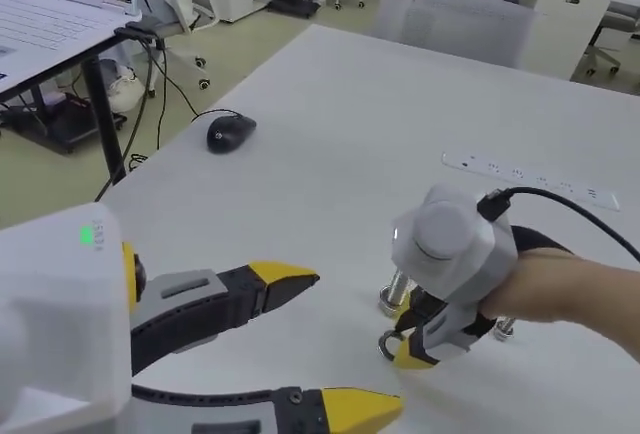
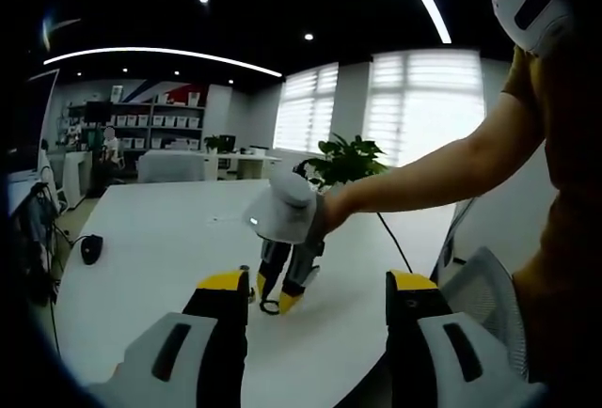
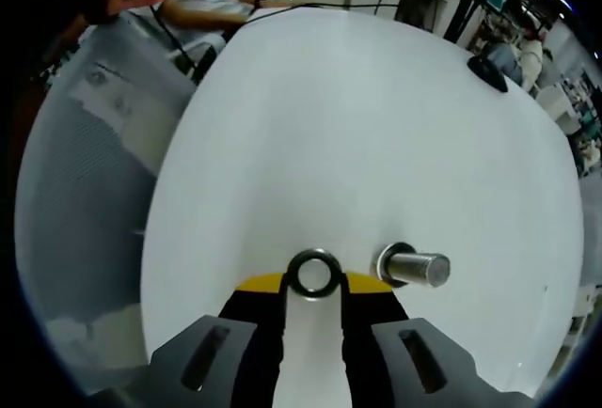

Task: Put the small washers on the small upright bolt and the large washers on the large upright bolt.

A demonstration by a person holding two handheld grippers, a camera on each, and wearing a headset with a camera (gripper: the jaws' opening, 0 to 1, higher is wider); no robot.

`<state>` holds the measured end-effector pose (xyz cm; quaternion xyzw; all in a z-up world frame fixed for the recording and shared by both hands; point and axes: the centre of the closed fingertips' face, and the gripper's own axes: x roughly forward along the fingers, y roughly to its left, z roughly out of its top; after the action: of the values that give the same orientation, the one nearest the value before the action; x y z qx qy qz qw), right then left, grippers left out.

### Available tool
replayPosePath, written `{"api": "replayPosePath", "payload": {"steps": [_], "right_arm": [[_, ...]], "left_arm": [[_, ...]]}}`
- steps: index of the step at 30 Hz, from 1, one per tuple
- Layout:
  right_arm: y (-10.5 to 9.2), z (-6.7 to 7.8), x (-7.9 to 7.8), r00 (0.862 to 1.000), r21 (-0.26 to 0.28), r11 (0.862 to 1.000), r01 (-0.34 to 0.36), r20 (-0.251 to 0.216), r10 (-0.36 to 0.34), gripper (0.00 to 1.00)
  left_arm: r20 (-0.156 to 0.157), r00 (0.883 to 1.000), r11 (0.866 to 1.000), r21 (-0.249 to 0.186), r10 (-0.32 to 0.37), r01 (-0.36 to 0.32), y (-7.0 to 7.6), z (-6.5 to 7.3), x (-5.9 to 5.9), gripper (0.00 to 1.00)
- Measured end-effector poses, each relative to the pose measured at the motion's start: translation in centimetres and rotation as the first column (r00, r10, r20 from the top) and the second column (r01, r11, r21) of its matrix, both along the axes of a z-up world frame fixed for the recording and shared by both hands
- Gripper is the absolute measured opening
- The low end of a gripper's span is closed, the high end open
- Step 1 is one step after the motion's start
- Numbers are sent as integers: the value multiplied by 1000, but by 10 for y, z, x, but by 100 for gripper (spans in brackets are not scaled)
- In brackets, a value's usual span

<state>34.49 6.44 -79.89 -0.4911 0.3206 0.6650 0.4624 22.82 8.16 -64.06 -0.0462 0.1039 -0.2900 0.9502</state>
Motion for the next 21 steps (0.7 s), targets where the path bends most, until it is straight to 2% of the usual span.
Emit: {"api": "replayPosePath", "payload": {"steps": [10,14,16,21], "right_arm": [[1,44,25,997,39,999,8,71,-10,22],[10,62,36,994,66,998,-2,105,-5,22],[15,65,39,993,65,998,-7,120,-1,22],[23,58,45,991,35,999,-18,136,13,22]], "left_arm": [[0,1000,1000,-2,-14,14,-4,0,2,58],[1,1000,1000,-1,-15,15,-4,0,2,58],[0,1000,1000,-1,-13,13,-3,-1,2,58],[0,1000,1000,-4,-12,12,-3,0,2,58]]}}
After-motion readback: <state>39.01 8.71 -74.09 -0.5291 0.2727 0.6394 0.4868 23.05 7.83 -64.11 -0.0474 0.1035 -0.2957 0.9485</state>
